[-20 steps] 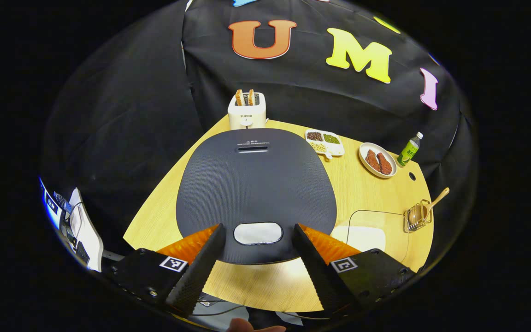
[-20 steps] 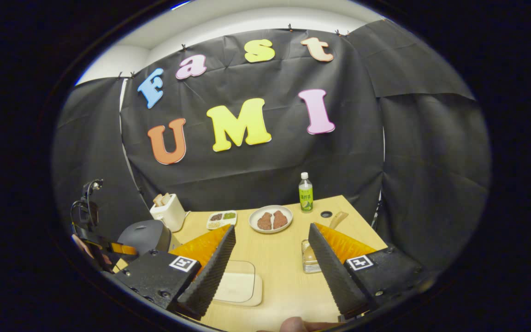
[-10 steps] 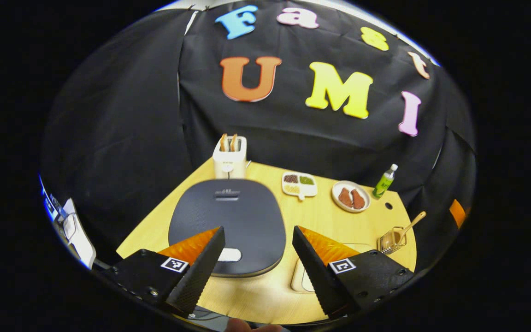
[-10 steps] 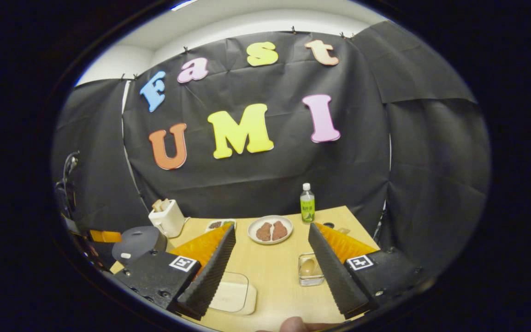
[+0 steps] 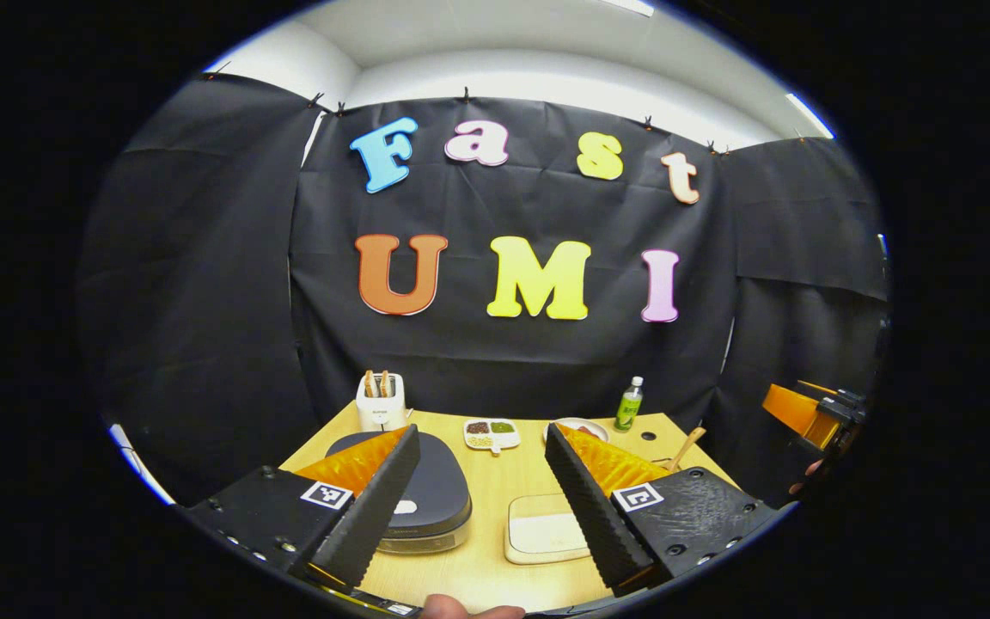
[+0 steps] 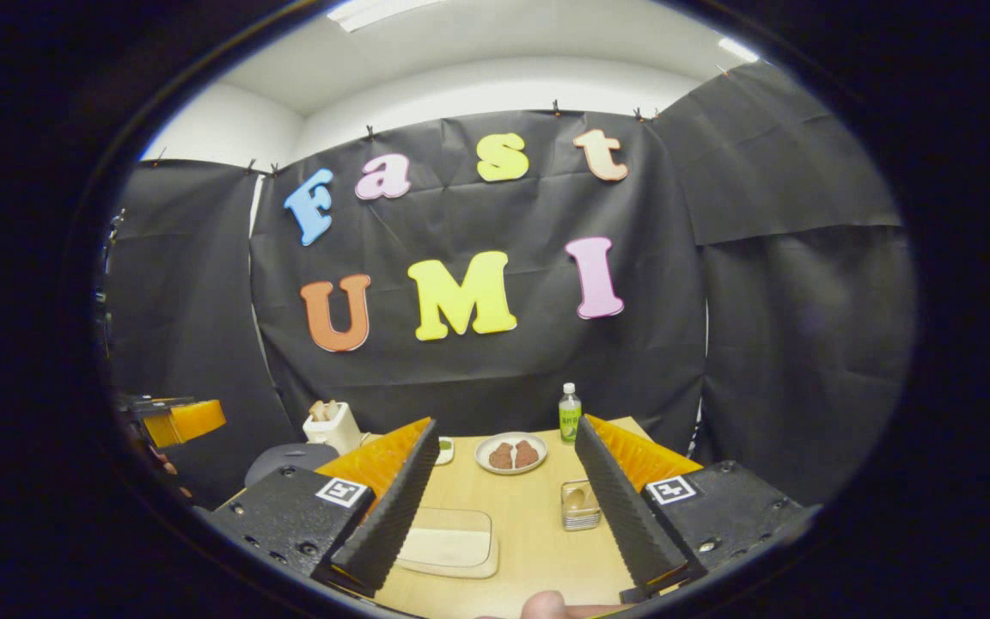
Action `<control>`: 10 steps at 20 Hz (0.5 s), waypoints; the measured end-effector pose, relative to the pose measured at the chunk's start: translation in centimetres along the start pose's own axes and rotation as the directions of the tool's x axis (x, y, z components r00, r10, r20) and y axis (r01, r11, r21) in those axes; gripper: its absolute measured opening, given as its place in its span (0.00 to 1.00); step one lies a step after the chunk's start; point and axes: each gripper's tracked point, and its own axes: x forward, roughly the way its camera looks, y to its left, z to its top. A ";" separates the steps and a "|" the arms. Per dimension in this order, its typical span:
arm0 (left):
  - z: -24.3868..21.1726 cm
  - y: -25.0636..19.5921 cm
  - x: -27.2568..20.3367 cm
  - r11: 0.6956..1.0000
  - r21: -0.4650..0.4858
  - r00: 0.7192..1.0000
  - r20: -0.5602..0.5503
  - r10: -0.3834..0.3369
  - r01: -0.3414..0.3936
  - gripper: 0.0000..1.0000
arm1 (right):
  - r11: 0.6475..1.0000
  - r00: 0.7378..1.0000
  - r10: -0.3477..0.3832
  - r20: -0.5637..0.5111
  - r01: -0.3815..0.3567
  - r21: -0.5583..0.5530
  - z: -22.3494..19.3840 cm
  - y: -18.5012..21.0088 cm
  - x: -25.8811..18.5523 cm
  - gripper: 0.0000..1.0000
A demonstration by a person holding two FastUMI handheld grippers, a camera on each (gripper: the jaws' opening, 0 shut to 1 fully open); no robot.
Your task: Close the left gripper, press the button to open the rice cooker; take a wooden spoon from the chopstick holder with the right hand, scoop a spoonful of rice and pour it into the rice cooker, then put the wooden spoon back into the chopstick holder.
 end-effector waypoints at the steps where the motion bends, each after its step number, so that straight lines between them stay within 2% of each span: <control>1: 0.3 -0.5 -1.4 1.000 0.014 1.000 0.025 -0.011 0.011 0.95 | 1.000 1.000 -0.005 0.010 0.005 -0.011 0.2 0.3 -1.4 1.00; 2: 0.4 -0.9 -2.9 0.999 0.028 0.999 0.050 -0.020 0.018 0.95 | 1.000 1.000 -0.014 0.018 0.014 -0.019 0.3 0.6 -2.7 1.00; 3: 0.5 -1.3 -4.1 0.999 0.037 0.997 0.068 -0.029 0.026 0.95 | 1.000 0.999 -0.026 0.028 0.026 -0.016 0.5 0.9 -4.2 0.94; 5: 0.4 -2.2 -5.9 0.998 0.042 0.994 0.094 -0.050 0.046 0.94 | 0.999 0.999 -0.036 0.028 0.036 -0.002 0.2 1.7 -6.5 0.94; 6: 0.5 -2.6 -7.2 0.998 0.038 0.993 0.106 -0.061 0.057 0.94 | 0.999 0.999 -0.036 0.028 0.036 -0.001 0.1 2.1 -7.4 1.00; 9: 0.1 -3.3 -9.1 0.997 0.038 0.990 0.120 -0.070 0.066 0.94 | 1.000 0.999 -0.022 0.036 0.022 -0.010 0.0 3.4 -9.6 1.00; 10: 0.0 -3.4 -9.6 0.997 0.042 0.990 0.123 -0.070 0.066 0.94 | 1.000 0.999 -0.014 0.039 0.015 -0.020 0.0 3.7 -10.1 0.94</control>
